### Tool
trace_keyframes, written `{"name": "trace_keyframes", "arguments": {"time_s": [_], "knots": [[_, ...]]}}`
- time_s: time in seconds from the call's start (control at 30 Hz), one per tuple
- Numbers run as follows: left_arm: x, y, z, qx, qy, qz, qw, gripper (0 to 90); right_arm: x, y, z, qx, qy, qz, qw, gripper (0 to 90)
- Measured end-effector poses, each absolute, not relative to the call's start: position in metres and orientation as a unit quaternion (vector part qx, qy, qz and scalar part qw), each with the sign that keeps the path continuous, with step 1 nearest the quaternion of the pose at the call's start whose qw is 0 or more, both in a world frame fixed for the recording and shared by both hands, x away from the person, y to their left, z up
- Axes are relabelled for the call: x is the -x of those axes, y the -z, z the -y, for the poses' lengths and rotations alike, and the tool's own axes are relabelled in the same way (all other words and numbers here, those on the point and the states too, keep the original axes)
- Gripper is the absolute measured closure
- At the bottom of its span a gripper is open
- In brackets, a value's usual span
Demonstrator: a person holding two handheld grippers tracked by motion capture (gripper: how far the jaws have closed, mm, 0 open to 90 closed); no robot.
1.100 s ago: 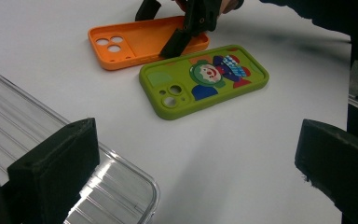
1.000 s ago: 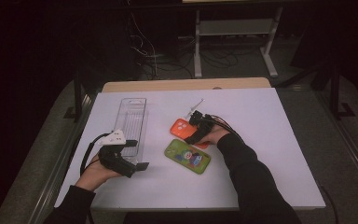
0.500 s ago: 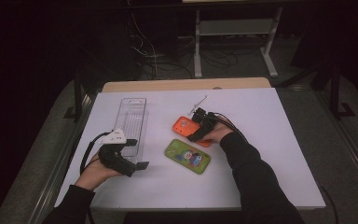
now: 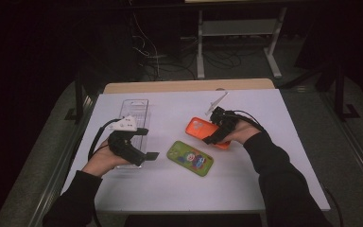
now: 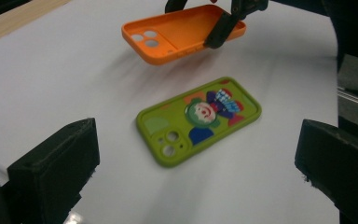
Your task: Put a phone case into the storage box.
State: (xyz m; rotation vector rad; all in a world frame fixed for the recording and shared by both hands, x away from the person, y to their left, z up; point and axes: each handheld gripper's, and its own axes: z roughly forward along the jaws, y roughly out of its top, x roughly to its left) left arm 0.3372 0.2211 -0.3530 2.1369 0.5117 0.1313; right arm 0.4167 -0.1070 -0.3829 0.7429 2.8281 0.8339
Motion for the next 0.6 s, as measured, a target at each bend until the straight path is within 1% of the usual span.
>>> {"name": "trace_keyframes", "arguments": {"time_s": [0.13,0.33,0.6], "knots": [[-0.345,0.348,-0.206,-0.876,-0.048,-0.184,0.444,0.0,-0.407,0.377,0.114,-0.22,-0.28,-0.933,0.051,15.2],[-0.358,0.346,-0.184,-0.879,-0.04,-0.158,0.448,0.0,-0.391,0.371,0.118,-0.2,-0.28,-0.937,0.052,15.2],[-0.361,0.348,-0.152,-0.903,-0.01,-0.102,0.418,0.0,-0.376,0.372,0.115,-0.161,-0.281,-0.945,0.039,15.2]]}}
